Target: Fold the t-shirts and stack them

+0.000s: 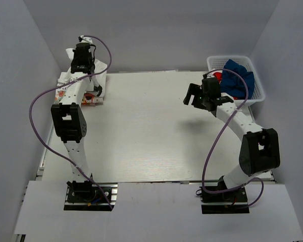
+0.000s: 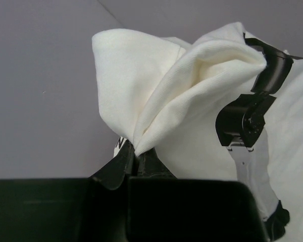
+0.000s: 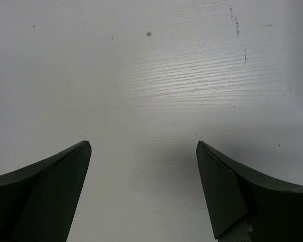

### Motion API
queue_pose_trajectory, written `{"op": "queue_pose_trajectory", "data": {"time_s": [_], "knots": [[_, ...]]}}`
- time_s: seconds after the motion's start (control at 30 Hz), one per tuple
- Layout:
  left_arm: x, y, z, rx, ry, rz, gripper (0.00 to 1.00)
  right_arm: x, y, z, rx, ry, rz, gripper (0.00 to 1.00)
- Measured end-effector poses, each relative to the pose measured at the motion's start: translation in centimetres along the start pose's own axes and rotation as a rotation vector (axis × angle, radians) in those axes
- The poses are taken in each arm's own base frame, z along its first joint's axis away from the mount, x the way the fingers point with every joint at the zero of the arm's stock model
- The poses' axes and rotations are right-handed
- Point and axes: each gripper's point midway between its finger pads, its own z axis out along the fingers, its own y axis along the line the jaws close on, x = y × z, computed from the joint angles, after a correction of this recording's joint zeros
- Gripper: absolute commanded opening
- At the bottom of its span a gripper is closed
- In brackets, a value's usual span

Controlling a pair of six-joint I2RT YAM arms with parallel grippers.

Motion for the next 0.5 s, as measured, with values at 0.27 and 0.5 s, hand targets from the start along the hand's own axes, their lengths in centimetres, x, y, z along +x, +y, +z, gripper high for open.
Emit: {"op": "queue_pose_trajectory", "data": {"time_s": [0.27,0.5], "knots": [[1.9,2.7,2.6,-0.020,0.019,-0.025,0.00,0.9,-0.8,-0.2,0.037,0.041,-0.050,0.90],[4.1,1.5,4.7,-0.002,0.049,-0.008,0.22,1.4,-1.9,-0.8,0.085,0.064,-0.085,0.90]]}}
